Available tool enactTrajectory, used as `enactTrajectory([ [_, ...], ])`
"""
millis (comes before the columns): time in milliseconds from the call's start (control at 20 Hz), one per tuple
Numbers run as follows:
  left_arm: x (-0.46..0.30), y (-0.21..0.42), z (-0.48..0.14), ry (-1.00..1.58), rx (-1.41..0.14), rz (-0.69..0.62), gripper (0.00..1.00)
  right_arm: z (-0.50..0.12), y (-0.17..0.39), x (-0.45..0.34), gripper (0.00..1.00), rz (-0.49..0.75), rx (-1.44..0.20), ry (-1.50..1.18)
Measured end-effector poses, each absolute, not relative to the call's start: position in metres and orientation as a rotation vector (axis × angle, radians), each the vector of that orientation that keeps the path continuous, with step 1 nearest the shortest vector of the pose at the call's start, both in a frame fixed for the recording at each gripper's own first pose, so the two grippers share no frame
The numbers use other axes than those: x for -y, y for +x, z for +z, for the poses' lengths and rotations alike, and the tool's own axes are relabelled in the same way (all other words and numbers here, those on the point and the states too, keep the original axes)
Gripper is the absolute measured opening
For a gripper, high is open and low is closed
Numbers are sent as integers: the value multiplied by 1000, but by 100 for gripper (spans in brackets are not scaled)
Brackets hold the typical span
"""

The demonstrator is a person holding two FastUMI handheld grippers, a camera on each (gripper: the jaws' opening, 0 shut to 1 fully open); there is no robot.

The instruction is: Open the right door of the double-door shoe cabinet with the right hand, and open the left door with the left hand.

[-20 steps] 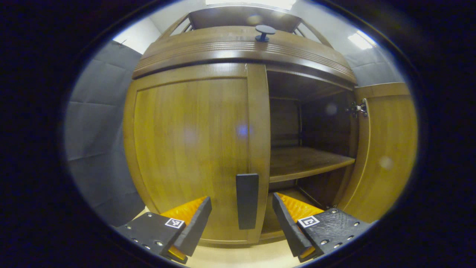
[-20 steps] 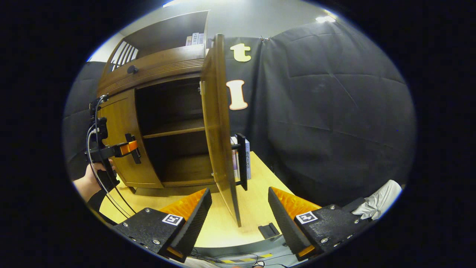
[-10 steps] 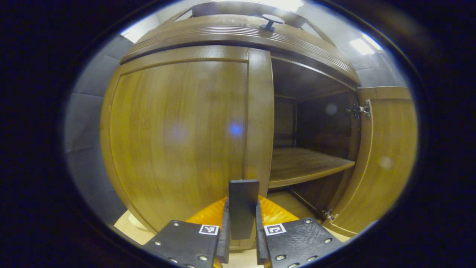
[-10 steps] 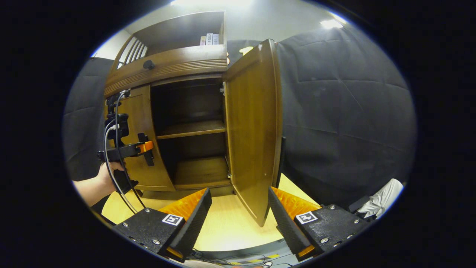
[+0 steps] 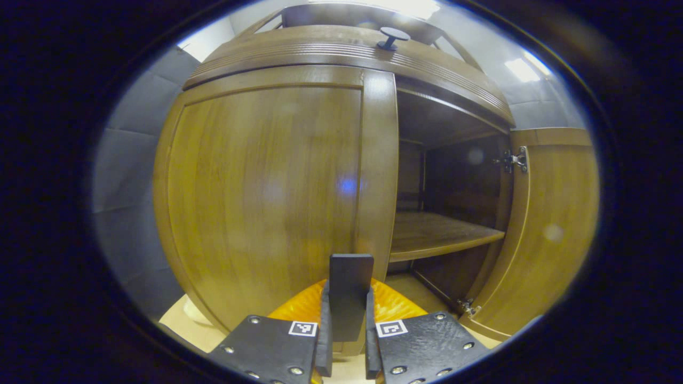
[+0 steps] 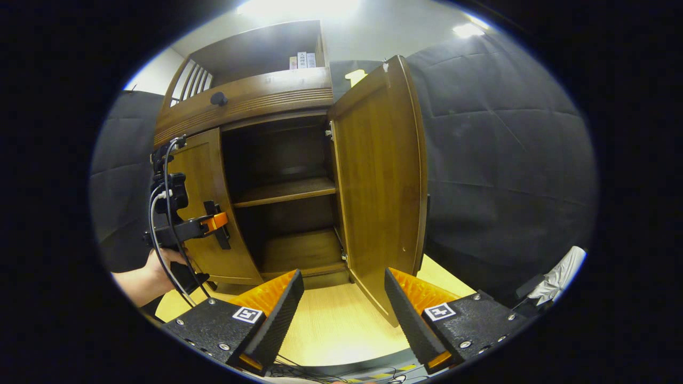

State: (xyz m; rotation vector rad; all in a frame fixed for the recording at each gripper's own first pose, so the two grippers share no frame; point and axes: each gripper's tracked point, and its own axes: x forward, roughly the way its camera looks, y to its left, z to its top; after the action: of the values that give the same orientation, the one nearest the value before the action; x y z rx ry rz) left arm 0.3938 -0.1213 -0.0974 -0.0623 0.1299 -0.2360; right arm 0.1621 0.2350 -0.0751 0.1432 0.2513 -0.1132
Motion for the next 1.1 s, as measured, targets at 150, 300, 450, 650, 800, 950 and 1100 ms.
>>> enactTrajectory([
  [150,112,373,-98,-70,-124,-244,29,-76,170,-240,92,-83,-249,143],
  [300,104,355,-95,-73,-123,-247,25,-76,176,-250,94,-43,-249,145],
  [450,94,337,-94,-87,-132,-247,32,-72,181,-265,92,-1,-240,137],
  [650,82,314,-91,-89,-129,-248,24,-71,192,-280,92,46,-231,122],
  [800,71,298,-89,-93,-110,-233,19,-73,198,-292,92,78,-236,134],
  [950,61,286,-88,-105,-108,-215,19,-77,203,-305,92,107,-244,138],
  [1100,34,265,-88,-140,-127,-185,28,-83,209,-317,92,143,-264,141],
])
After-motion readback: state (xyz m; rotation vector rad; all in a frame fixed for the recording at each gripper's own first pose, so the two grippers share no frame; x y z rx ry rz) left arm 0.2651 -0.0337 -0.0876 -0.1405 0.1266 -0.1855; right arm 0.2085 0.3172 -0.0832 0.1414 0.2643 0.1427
